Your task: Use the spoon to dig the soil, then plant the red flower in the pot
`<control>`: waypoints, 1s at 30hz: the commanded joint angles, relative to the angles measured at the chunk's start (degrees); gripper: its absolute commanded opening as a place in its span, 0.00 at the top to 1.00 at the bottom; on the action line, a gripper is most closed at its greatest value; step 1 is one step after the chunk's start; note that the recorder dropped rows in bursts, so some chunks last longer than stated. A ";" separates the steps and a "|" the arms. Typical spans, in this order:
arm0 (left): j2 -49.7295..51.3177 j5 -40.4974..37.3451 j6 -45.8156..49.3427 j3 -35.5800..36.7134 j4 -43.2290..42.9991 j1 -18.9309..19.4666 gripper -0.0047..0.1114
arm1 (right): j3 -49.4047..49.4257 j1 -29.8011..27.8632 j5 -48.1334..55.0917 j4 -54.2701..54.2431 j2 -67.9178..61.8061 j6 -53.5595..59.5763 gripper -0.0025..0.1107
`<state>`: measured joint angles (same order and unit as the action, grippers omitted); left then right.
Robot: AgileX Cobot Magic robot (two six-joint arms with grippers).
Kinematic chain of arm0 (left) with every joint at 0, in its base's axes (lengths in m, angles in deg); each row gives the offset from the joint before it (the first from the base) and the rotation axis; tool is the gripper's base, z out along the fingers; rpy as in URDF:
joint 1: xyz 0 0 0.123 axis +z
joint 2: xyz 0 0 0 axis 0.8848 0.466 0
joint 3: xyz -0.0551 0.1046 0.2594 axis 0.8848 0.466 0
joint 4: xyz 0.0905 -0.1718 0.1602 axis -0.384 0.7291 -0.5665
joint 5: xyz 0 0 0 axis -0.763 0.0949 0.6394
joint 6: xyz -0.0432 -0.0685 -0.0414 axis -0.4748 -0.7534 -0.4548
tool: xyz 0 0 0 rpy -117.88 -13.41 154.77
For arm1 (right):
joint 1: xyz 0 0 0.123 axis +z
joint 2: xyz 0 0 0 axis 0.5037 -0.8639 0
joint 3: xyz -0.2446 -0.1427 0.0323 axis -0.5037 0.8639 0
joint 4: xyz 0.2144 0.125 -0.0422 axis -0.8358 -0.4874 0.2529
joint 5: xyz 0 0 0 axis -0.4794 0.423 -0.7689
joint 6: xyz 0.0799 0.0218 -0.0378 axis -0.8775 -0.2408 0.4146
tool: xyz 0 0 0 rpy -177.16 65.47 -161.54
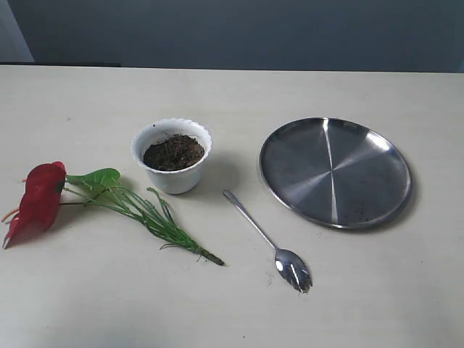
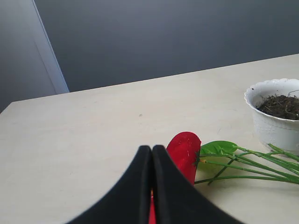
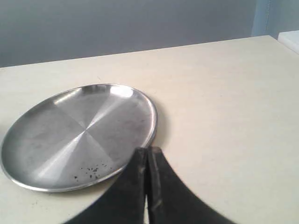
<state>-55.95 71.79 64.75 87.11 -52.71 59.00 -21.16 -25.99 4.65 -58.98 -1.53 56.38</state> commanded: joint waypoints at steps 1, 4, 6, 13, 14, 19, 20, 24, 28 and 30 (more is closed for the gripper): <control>-0.42 0.27 -0.17 0.11 0.06 0.22 0.96 | 0.23 -0.23 -0.58 0.17 0.24 0.00 0.98; -0.42 0.27 -0.17 0.11 0.06 0.22 0.96 | 0.23 -0.23 -1.32 0.17 0.24 0.00 0.98; -0.42 0.27 -0.17 0.11 0.06 0.22 0.96 | 0.23 -0.23 -3.73 0.47 0.24 0.00 0.98; -0.42 0.27 -0.17 0.11 0.06 0.22 0.96 | 0.23 -0.23 -18.97 -25.78 0.24 -3.71 0.98; -0.42 0.27 -0.17 0.11 0.06 0.22 0.96 | 0.23 -0.23 -20.46 -30.81 0.24 -3.71 0.98; -0.42 0.27 -0.17 0.11 0.06 0.22 0.96 | 0.23 -0.23 -21.78 -43.57 0.24 -3.71 0.98; -0.42 0.27 -0.17 0.11 0.06 0.22 0.96 | 0.23 -0.23 -20.98 -45.14 0.24 -3.71 0.98; -0.42 0.27 -0.17 0.11 0.06 0.22 0.96 | -0.12 -0.23 -21.06 -45.51 0.24 -2.95 0.98; -0.42 0.27 -0.17 0.11 0.06 0.22 0.96 | -9.20 -0.23 -20.85 -37.25 -0.28 0.00 0.98; -0.42 0.27 -0.17 0.11 0.06 0.22 0.96 | -17.15 -0.23 -17.96 -31.19 -4.81 1.93 0.98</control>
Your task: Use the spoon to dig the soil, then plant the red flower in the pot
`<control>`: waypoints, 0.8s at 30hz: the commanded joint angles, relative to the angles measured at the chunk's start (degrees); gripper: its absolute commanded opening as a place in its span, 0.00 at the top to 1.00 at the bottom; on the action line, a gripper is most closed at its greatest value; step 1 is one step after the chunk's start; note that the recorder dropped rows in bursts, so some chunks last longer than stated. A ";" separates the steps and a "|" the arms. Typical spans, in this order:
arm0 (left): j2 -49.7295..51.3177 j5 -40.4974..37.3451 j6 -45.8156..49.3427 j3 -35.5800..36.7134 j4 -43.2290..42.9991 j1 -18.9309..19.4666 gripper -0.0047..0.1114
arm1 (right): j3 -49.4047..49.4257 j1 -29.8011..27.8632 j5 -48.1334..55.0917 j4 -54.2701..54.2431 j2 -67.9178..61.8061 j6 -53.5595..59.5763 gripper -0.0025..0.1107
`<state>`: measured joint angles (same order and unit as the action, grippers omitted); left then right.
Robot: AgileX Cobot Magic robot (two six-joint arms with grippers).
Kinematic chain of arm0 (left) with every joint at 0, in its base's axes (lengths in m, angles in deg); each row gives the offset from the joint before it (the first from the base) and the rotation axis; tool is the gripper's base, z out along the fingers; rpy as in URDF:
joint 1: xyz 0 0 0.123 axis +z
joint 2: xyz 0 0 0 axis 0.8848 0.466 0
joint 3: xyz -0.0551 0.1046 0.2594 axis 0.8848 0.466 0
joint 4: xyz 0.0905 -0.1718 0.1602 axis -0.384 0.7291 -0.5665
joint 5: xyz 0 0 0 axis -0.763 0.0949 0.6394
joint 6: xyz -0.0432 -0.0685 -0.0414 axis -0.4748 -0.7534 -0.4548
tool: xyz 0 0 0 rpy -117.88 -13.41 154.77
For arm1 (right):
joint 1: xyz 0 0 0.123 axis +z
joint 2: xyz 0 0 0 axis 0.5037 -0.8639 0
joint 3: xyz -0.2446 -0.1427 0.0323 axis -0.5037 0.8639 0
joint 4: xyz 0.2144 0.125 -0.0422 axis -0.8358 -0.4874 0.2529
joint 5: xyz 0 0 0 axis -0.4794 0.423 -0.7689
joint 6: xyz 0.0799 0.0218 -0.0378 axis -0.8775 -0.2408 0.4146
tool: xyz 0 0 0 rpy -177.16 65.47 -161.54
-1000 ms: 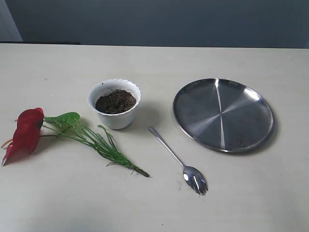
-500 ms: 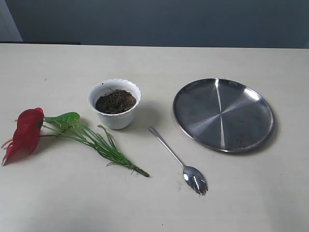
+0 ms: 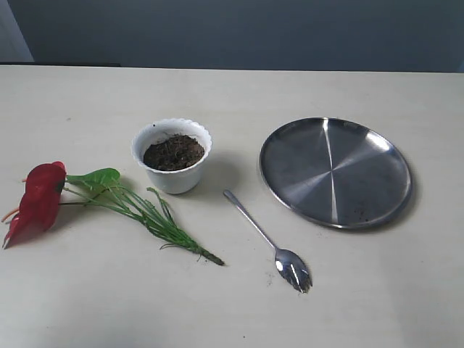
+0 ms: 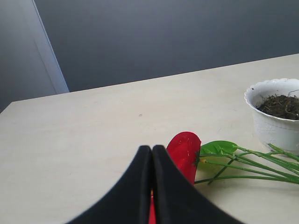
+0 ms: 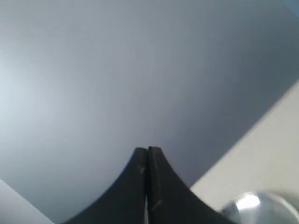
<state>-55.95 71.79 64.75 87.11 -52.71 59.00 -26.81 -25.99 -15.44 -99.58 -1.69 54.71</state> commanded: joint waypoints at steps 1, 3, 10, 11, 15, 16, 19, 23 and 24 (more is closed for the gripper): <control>-0.42 0.27 -0.17 0.11 0.06 0.22 0.96 | -16.13 -0.23 4.76 12.49 -8.30 5.39 0.98; -0.42 0.27 -0.17 0.11 0.06 0.22 0.96 | -25.82 -0.23 13.09 16.36 -18.28 9.67 0.98; -0.42 0.51 -0.17 0.11 0.06 0.22 0.96 | -59.70 0.06 51.73 8.31 -60.95 30.82 0.98; -0.42 0.51 -0.17 0.11 0.06 0.22 0.96 | -63.98 0.77 57.25 6.32 -67.08 34.00 0.98; -0.42 0.51 -0.17 0.11 0.06 0.22 0.96 | -75.17 7.14 65.63 6.28 -85.31 36.64 0.98; -0.42 0.51 -0.17 0.11 0.06 0.22 0.96 | -76.90 9.35 65.22 8.15 -88.85 36.53 0.98; -0.42 0.51 -0.17 0.11 0.06 0.22 0.96 | -79.94 16.04 63.32 14.41 -97.27 34.19 0.98; -0.42 0.51 -0.17 0.11 0.06 0.22 0.96 | -80.76 22.82 62.97 19.74 -106.86 32.83 0.84; -0.42 0.51 -0.17 0.11 0.06 0.22 0.96 | -80.76 24.33 62.97 20.09 -109.06 32.23 0.76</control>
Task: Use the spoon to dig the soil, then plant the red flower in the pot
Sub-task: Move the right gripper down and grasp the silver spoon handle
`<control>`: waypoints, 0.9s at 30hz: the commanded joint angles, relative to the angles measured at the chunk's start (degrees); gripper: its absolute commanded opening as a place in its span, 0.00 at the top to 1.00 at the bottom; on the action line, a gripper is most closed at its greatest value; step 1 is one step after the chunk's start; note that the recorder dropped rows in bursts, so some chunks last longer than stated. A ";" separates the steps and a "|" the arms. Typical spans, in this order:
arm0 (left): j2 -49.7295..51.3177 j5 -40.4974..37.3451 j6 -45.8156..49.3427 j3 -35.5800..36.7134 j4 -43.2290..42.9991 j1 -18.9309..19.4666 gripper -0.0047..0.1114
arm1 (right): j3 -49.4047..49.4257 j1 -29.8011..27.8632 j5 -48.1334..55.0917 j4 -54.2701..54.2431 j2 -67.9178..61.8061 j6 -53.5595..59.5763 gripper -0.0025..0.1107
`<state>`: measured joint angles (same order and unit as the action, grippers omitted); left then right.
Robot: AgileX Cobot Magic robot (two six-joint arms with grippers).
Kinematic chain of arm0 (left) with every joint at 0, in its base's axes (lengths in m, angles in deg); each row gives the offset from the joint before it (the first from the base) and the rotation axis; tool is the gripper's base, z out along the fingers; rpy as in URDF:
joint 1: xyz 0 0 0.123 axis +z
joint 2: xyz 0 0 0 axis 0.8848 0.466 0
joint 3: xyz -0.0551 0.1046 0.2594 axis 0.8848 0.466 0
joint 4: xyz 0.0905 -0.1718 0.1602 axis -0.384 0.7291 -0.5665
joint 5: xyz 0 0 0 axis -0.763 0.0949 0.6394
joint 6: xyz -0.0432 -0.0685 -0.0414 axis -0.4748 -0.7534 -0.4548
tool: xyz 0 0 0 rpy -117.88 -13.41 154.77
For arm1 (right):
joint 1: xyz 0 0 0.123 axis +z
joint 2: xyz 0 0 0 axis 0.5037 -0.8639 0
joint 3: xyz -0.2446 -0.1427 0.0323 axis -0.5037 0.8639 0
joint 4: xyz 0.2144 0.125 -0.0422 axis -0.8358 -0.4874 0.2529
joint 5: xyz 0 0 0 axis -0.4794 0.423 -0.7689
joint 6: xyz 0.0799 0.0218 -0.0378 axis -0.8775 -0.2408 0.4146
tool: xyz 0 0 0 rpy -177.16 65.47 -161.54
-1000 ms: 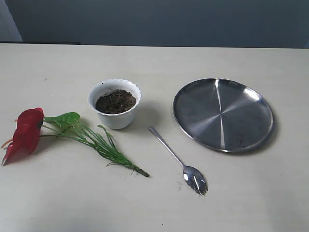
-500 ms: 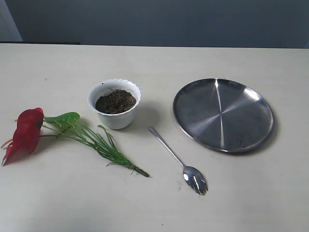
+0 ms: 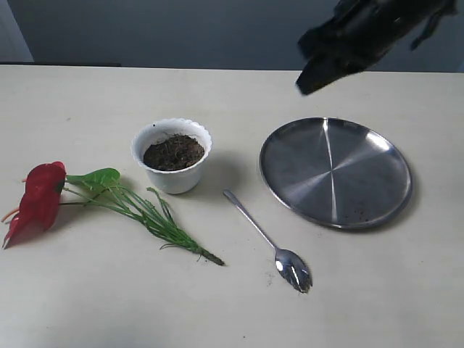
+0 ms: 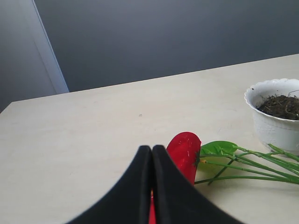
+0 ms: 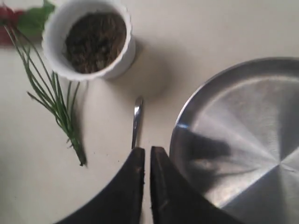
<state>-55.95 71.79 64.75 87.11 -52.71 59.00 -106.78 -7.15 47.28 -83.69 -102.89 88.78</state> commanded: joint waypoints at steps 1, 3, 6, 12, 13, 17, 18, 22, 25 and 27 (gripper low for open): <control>-0.42 0.51 -0.17 0.11 0.06 0.22 0.96 | -0.79 6.78 0.11 5.00 -9.82 -2.47 0.69; -0.42 0.51 -0.17 0.11 0.06 0.22 0.96 | -0.79 9.09 -1.24 7.30 -12.64 -4.08 0.62; -0.42 0.51 -0.17 0.11 0.06 0.22 0.96 | -0.79 11.51 -5.85 12.78 -15.84 -9.46 0.62; -0.42 0.51 -0.17 0.11 0.06 0.22 0.96 | -0.79 14.04 -8.20 14.21 -19.25 -11.26 0.63; -0.42 0.51 -0.17 0.11 0.06 0.22 0.96 | -0.79 14.18 -8.67 14.50 -19.56 -11.61 0.63; -0.42 0.51 -0.17 0.11 0.06 0.22 0.96 | -0.79 14.80 -9.35 14.03 -20.49 -11.73 0.63; -0.42 0.51 -0.17 0.11 0.06 0.22 0.96 | -0.79 14.80 -9.11 14.06 -20.72 -11.83 0.63; -0.42 0.51 -0.17 0.11 0.06 0.22 0.96 | -0.79 15.59 -8.15 14.06 -22.25 -11.83 0.63; -0.42 0.51 -0.17 0.11 0.06 0.22 0.96 | -0.79 16.40 -7.88 14.34 -23.34 -11.83 0.63; -0.42 0.41 -0.17 0.11 0.06 0.22 0.96 | -0.79 17.01 -7.88 15.14 -23.61 -11.83 0.63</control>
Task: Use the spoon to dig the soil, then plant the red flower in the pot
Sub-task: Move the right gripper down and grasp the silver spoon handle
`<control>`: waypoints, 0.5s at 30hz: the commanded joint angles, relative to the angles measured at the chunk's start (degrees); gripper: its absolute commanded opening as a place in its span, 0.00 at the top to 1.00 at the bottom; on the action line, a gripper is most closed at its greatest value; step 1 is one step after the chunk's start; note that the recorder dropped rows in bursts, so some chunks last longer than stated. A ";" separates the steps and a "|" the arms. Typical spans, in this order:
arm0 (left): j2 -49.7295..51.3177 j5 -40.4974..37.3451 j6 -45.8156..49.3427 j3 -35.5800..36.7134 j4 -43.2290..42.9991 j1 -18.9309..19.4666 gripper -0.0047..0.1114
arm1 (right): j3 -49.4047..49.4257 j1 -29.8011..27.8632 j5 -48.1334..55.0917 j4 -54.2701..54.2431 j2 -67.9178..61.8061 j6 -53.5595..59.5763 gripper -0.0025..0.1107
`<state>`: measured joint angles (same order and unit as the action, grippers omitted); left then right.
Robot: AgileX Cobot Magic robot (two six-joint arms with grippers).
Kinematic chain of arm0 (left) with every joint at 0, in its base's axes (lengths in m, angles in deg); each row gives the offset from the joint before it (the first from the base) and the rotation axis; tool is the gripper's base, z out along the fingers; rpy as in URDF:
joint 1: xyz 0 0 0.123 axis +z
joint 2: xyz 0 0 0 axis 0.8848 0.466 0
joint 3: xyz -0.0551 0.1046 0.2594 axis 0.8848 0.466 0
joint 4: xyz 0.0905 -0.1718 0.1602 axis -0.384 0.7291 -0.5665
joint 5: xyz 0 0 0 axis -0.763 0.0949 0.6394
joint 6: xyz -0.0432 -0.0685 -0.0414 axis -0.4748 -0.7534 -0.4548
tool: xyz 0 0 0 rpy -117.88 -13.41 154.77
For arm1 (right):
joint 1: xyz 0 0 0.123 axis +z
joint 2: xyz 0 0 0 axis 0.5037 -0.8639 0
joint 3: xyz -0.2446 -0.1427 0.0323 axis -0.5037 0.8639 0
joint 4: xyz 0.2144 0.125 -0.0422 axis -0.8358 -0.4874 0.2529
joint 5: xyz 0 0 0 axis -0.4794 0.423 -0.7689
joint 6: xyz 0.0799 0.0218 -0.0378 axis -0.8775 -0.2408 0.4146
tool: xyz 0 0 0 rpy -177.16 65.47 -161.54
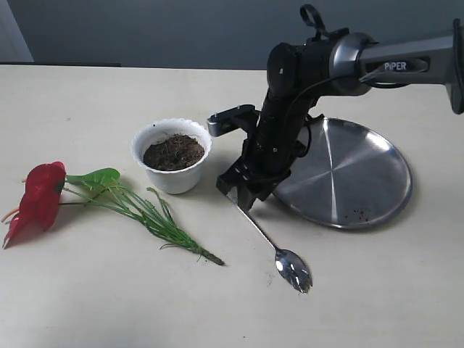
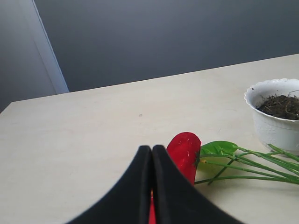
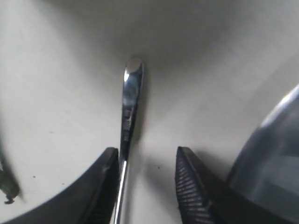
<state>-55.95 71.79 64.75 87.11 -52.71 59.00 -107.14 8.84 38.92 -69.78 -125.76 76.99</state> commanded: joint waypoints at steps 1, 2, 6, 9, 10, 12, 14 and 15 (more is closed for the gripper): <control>-0.42 0.41 -0.17 0.11 0.06 0.22 0.96 | -0.43 1.33 0.49 1.53 -0.94 -0.04 0.63; -0.42 0.41 -0.17 0.11 0.06 0.22 0.96 | -0.43 1.60 0.31 1.67 -0.96 -0.04 0.63; -0.42 0.41 -0.17 0.11 0.06 0.22 0.96 | -0.43 2.24 -1.66 2.37 -0.96 -0.04 0.63; -0.42 0.41 -0.17 0.11 0.06 0.22 0.96 | -0.43 2.35 -2.00 2.37 -1.00 -0.04 0.63; -0.42 0.41 -0.17 0.11 0.06 0.22 0.96 | -0.43 2.35 -1.97 2.51 -1.10 -0.04 0.63; -0.42 0.41 -0.17 0.11 0.06 0.22 0.96 | -0.43 2.35 -1.97 2.74 -1.09 -0.04 0.63; -0.42 0.40 -0.05 0.11 0.06 0.22 0.96 | -0.43 2.35 -2.09 2.72 -1.09 -0.17 0.63; -0.42 0.40 -0.05 0.11 0.06 0.22 0.96 | -0.43 2.35 -2.09 2.72 -1.09 -0.17 0.63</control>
<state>-55.95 71.79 64.75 87.11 -52.71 59.00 -107.14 11.17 37.15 -67.61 -126.86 76.99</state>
